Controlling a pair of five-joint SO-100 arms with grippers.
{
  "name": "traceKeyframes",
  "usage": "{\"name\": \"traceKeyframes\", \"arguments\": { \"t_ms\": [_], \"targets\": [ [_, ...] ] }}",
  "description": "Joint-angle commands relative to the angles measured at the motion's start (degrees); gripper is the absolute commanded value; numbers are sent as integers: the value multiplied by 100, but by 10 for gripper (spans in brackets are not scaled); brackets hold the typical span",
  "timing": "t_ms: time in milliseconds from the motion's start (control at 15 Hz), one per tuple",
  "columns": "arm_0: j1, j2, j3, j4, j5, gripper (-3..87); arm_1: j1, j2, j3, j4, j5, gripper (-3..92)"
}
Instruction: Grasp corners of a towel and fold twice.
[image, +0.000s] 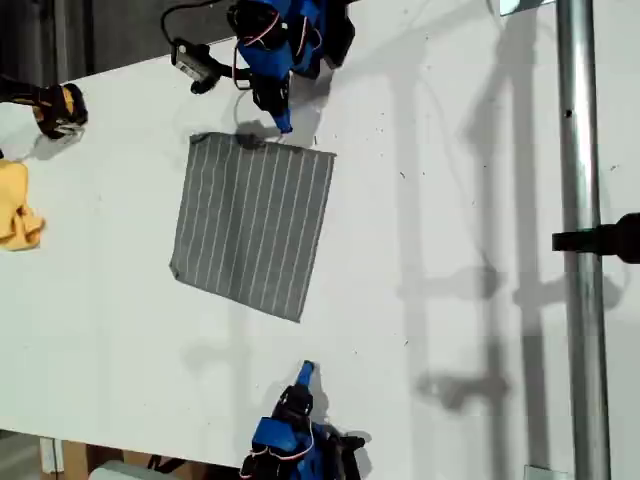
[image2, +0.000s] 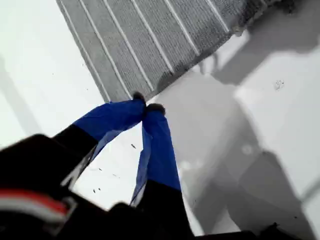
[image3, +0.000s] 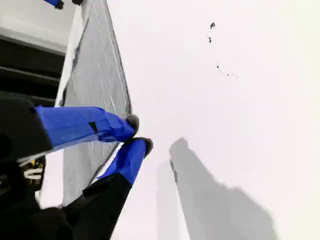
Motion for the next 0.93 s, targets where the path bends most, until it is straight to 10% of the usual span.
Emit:
{"name": "traceKeyframes", "arguments": {
  "t_ms": [0,867],
  "targets": [
    [-1055,35,26,18,-2162,-21,-483,0,-316,-176,79,-2],
    [-1090,35,26,0,-2109,-20,-809,-1248,-2092,-281,53,-2]
  ]
}}
